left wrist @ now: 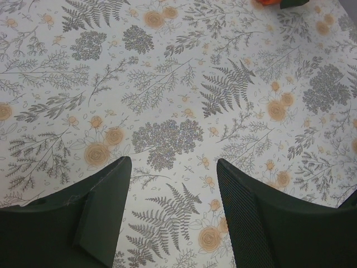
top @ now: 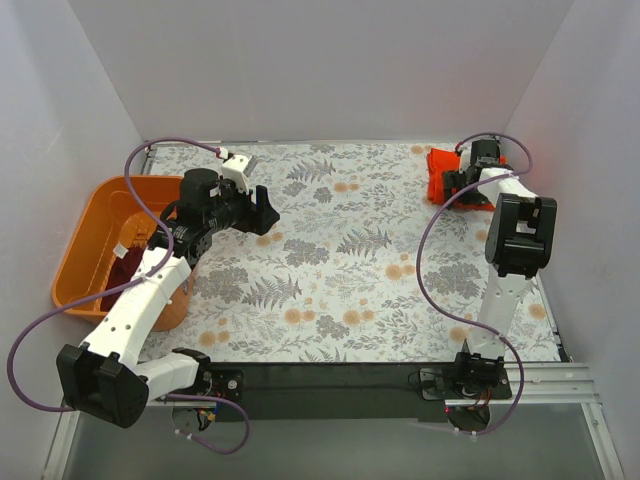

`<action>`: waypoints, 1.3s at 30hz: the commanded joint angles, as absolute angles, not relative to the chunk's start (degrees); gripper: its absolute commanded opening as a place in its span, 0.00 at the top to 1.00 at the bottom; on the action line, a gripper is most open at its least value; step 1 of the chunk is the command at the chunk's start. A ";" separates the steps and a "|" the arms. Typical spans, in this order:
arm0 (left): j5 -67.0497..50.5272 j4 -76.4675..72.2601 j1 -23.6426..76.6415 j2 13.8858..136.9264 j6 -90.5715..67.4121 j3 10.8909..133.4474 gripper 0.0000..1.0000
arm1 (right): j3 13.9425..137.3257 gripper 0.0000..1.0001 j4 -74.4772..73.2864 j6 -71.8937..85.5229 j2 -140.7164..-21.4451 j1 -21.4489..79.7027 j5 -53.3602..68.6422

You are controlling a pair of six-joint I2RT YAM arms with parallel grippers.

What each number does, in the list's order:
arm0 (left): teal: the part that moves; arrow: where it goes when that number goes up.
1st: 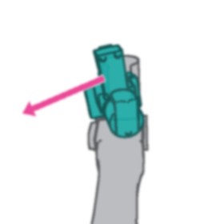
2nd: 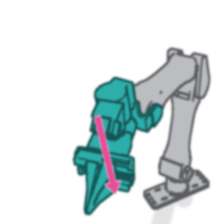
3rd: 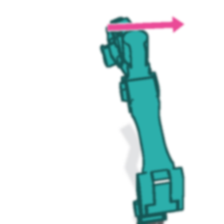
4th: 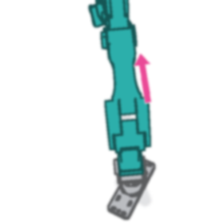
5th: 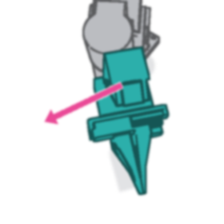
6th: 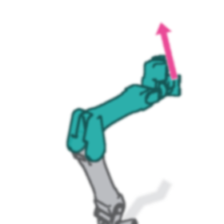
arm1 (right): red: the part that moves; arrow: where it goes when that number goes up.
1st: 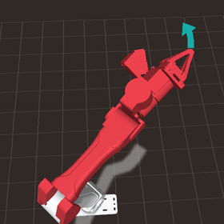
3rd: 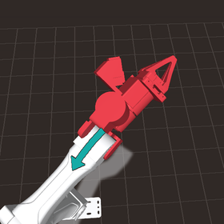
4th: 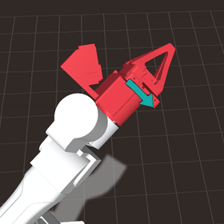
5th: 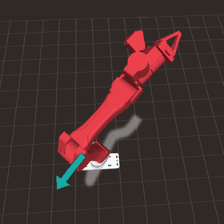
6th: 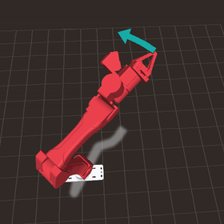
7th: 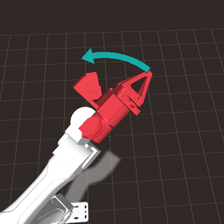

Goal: Fold and stack the t-shirts
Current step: Neatly place the folded tshirt to the corner

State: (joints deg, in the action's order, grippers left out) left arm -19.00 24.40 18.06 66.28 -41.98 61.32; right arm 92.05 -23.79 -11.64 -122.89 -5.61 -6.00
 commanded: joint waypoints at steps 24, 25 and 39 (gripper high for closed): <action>-18.90 24.17 17.58 68.91 -40.96 61.44 0.38 | 104.76 0.09 -24.35 -21.27 -134.64 -8.53 -1.76; -18.98 24.26 17.58 68.91 -41.04 61.44 0.38 | 105.64 0.09 -24.17 -21.62 -134.91 -8.61 -1.93; -20.74 29.26 17.23 72.33 -42.10 66.78 0.29 | 106.97 0.02 -24.87 -23.99 -130.63 -8.61 -2.11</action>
State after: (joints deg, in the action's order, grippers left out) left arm -19.35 25.98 17.72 70.48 -41.95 62.33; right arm 108.53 -23.33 -21.89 -133.58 -8.40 -1.34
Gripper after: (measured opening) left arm 0.699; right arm 0.977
